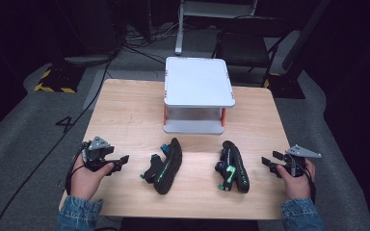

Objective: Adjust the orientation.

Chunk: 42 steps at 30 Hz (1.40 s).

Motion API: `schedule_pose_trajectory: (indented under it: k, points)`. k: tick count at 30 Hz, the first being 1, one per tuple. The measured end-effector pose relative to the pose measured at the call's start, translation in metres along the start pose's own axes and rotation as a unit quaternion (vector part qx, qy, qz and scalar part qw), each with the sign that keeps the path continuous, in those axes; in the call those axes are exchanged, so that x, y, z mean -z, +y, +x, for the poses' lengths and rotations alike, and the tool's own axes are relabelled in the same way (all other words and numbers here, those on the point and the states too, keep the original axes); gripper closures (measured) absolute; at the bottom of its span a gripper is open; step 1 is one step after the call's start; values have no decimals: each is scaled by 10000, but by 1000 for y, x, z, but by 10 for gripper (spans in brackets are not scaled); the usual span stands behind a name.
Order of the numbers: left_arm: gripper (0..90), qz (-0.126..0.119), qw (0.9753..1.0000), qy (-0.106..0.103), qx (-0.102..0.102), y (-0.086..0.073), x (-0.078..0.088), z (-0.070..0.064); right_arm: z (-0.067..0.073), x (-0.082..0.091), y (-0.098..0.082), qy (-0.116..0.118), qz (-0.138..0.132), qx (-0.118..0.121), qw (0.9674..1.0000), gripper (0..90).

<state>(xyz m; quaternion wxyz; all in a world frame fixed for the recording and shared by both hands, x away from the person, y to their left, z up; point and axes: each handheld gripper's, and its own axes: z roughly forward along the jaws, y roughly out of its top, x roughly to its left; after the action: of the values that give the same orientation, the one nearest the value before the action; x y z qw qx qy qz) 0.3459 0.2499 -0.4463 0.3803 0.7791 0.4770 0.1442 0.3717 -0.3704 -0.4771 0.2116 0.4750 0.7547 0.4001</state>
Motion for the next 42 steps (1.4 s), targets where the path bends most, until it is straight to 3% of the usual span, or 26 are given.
schedule_pose_trajectory:
  k: [4,7,14,17,28,32,33,34,35,36,37,42]
  points:
    - [292,-4,10000,-66,-12,2,-1,-3,0,1,-1,18,29,11,10000,390]
    - [330,69,9996,-240,123,5,-1,-12,1,1,-1,23,5,1,10000,389]
    - [334,-130,9979,-623,-76,17,-8,-32,4,0,-2,23,56,113,9999,388]
    - [326,-151,9970,-760,-66,20,-11,-38,4,2,-3,25,60,135,9999,387]
    - [323,192,9904,-1346,-263,23,-40,-68,3,7,-9,-26,76,83,9999,386]
    - [288,381,9903,-1290,-340,22,-47,-73,3,7,-10,-22,88,112,9999,386]
    - [250,411,9923,-1153,-166,21,-49,-72,3,8,-10,-24,93,119,9999,386]
    - [239,411,9923,-1153,-166,21,-49,-72,3,8,-10,-24,93,119,9999,386]
    - [239,453,9911,-1250,97,20,-50,-69,3,7,-10,-38,114,111,9999,386]
    - [239,453,9911,-1250,97,20,-50,-69,3,7,-10,-38,114,111,9999,386]
    - [239,484,9895,-1313,351,17,-51,-66,4,6,-11,-40,132,141,9998,386]
    - [248,513,9872,-1395,575,16,-52,-64,5,6,-10,-30,149,155,9998,386]
